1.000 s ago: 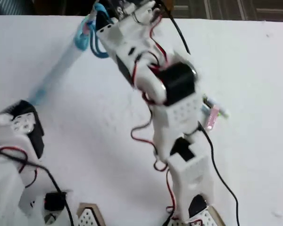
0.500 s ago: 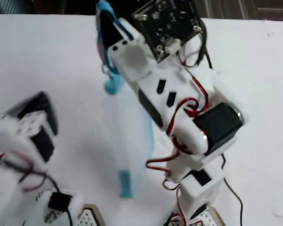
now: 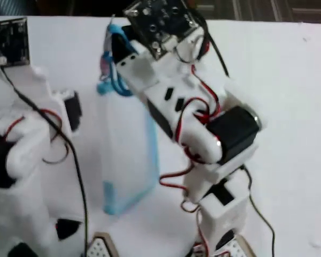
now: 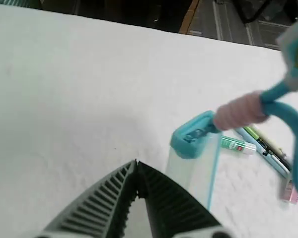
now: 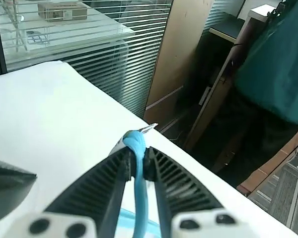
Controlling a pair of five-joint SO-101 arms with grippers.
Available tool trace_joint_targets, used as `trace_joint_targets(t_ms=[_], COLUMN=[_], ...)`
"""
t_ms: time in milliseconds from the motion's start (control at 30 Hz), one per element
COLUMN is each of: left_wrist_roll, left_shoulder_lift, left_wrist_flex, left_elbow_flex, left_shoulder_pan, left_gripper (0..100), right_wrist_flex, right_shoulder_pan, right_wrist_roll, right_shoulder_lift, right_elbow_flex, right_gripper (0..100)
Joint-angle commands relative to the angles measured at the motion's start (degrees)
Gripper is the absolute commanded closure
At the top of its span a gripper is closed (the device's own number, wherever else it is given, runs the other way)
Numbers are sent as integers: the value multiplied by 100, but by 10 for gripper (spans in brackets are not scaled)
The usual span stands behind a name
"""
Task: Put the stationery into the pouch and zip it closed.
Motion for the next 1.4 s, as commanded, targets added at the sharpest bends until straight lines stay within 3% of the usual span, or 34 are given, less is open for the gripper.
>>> trace_joint_targets(t_ms=[0, 300, 500, 700, 933, 1133, 1367], left_wrist_roll=[0, 281, 264, 264, 255, 290, 273], left_shoulder_lift=[92, 189, 1596, 2800, 2088, 2088, 2079], left_wrist_flex=[18, 0, -18, 18, -44, -88, -35], left_elbow_flex=[18, 132, -26, -1116, -2910, -3868, -4651], left_shoulder_pan=[-101, -365, -382, -277, 13, -673, -1305], left_gripper=[976, 974, 973, 976, 976, 976, 976], right_wrist_flex=[84, 127, 136, 154, 154, 66, -1411], right_shoulder_pan=[13, 154, 576, 655, 734, 646, 646], right_wrist_roll=[-53, -35, -26, -44, -70, -677, -985], right_shoulder_lift=[-13, -31, -22, 4, -31, 22, -31], right_elbow_flex=[-141, -141, -79, -9, 1196, 1389, 1354], right_gripper=[981, 981, 981, 981, 981, 981, 981])
